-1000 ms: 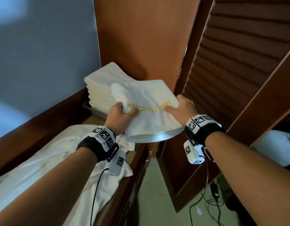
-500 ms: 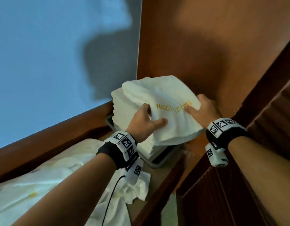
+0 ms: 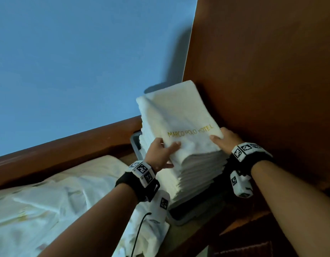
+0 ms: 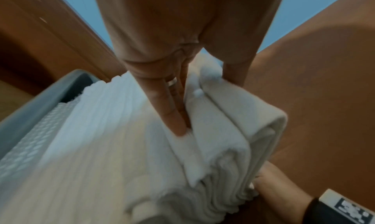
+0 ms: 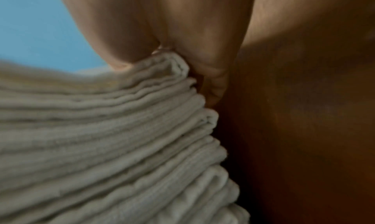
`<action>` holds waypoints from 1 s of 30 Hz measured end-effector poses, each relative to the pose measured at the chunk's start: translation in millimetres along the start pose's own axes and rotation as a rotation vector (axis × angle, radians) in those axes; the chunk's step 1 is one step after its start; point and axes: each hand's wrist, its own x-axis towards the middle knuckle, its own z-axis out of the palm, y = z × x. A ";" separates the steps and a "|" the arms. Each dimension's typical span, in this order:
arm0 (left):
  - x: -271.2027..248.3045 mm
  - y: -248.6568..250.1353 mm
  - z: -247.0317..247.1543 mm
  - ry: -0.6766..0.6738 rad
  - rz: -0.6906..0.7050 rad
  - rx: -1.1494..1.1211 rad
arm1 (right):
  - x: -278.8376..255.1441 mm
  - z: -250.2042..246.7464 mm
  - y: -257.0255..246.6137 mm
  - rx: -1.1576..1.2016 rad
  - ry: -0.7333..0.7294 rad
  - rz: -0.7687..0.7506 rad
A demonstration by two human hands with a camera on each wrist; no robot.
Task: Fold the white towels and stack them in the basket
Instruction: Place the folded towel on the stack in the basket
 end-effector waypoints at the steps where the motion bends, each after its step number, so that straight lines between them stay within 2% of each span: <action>1: 2.3 -0.5 -0.8 0.010 -0.003 -0.030 | 1.1 3.4 4.7 0.030 0.000 0.020; 6: 7.3 7.8 4.9 0.074 0.038 -0.129 | -2.3 -4.5 7.5 0.235 0.263 -0.075; 10: 7.6 3.2 -0.2 0.032 -0.037 -0.046 | -8.7 8.8 25.2 0.117 0.148 -0.013; 12: 12.5 8.0 -13.5 0.094 -0.014 0.064 | -9.3 9.3 24.6 0.044 0.217 -0.050; 14: 20.7 17.8 -28.6 0.301 0.149 0.288 | -10.8 7.6 12.7 -0.110 0.375 -0.168; 16: 31.0 33.5 -38.4 0.465 0.400 0.552 | -16.2 7.1 -10.6 -0.186 0.466 -0.335; 17: 38.4 43.5 -40.3 0.465 0.517 0.663 | -20.1 7.2 -24.9 -0.214 0.433 -0.397; 18: 47.2 54.2 -40.5 0.407 0.583 0.797 | -23.4 9.6 -38.4 -0.236 0.346 -0.420; 19: 58.1 63.6 -40.3 0.322 0.591 0.954 | -26.0 12.9 -48.8 -0.258 0.228 -0.405; 21: 81.2 74.7 -41.2 0.154 0.479 1.265 | -25.3 18.9 -60.9 -0.263 -0.029 -0.292; 23: 103.2 77.9 -45.5 0.035 0.368 1.432 | -19.7 25.8 -63.0 -0.210 -0.208 -0.191; 26: 128.3 69.1 -47.8 -0.020 0.326 1.510 | -4.8 38.3 -56.5 -0.229 -0.294 -0.169; 30: 155.3 42.1 -48.4 -0.034 0.295 1.483 | 8.9 61.7 -47.6 -0.282 -0.278 -0.170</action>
